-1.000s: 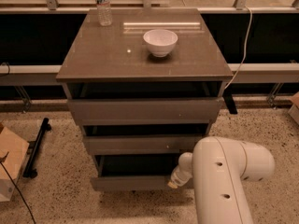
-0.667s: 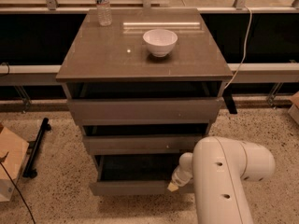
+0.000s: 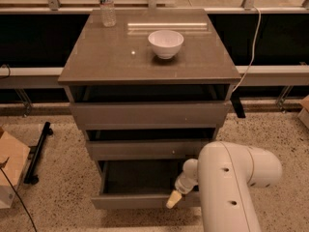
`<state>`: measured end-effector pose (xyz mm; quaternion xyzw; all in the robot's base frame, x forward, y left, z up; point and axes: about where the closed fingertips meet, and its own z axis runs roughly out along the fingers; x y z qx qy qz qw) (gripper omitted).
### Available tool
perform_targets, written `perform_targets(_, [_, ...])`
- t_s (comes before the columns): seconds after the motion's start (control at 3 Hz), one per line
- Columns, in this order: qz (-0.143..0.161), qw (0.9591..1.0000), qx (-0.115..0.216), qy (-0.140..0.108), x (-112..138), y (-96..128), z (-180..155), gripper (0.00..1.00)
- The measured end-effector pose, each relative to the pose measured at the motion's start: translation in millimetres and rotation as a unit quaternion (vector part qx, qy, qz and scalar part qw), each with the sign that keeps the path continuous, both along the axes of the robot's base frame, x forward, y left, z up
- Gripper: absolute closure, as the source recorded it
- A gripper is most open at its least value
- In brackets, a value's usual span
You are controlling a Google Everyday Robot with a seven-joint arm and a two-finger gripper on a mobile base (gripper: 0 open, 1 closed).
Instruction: Open bottom drawer
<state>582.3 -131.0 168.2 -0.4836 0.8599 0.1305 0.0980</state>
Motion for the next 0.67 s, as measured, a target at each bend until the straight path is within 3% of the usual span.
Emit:
perform_targets(0.33, [0.001,1.0000,0.000,0.001,-2,1,-1,0.00])
perform_targets(0.67, [0.040,0.9991,-0.012,0.004,-13,4,-6,0.00])
